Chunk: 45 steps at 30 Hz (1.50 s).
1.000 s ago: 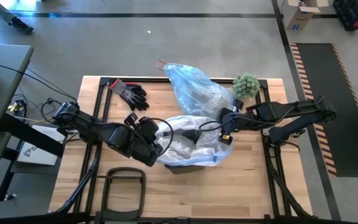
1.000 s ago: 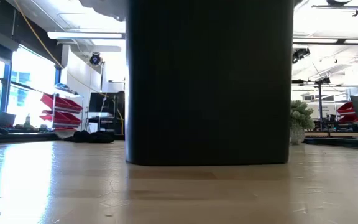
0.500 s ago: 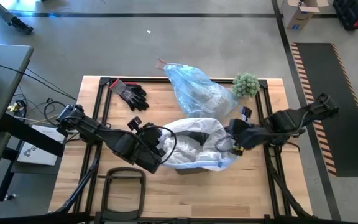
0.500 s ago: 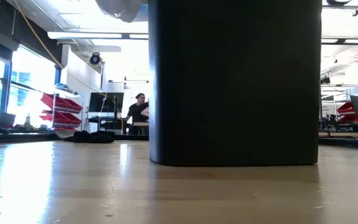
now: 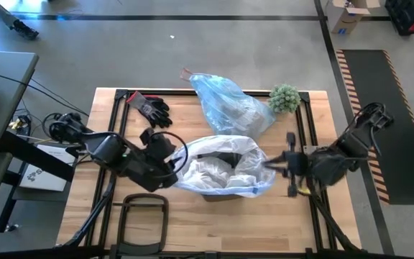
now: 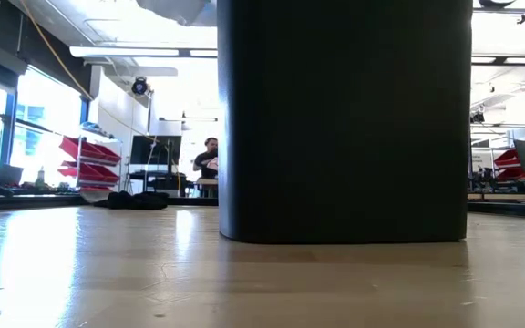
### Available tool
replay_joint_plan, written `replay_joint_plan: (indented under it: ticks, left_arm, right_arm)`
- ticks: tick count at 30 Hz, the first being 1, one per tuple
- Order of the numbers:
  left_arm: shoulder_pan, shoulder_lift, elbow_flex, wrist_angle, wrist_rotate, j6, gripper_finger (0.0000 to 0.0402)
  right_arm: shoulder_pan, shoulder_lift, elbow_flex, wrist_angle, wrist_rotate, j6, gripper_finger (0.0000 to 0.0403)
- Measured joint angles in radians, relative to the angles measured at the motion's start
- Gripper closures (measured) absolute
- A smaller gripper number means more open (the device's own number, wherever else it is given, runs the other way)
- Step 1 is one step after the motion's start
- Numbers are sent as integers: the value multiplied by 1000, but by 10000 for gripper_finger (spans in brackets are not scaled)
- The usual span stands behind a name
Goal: Place trash/remove bag and relplace
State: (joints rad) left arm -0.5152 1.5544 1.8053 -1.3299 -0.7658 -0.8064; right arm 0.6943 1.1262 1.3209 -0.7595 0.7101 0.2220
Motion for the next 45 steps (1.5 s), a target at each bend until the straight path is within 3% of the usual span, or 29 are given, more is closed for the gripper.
replay_joint_plan:
  ticks: [3, 7, 13, 21, 35, 39, 45]
  left_arm:
    - [-39, -4, 0, 87, 6, 107, 232]
    - [-86, 16, -24, 206, 15, 195, 232]
    - [-136, 83, -96, 316, 104, 236, 232]
    - [-169, 159, -218, 365, 42, 185, 232]
    - [-166, 149, -257, 387, -76, 160, 232]
    - [-159, 149, -257, 387, -84, 170, 232]
    - [-153, 149, -257, 386, -85, 164, 232]
  right_arm:
    - [13, 29, 0, 116, 9, -28, 391]
    - [-8, 97, 0, 93, 35, 49, 391]
    - [-5, 200, 0, 82, -163, 30, 391]
    - [30, 294, 0, 60, -199, 6, 391]
    - [63, 207, 0, 111, 102, -103, 391]
    - [58, 158, 0, 134, 93, -118, 380]
    - [59, 146, 0, 98, -4, -60, 340]
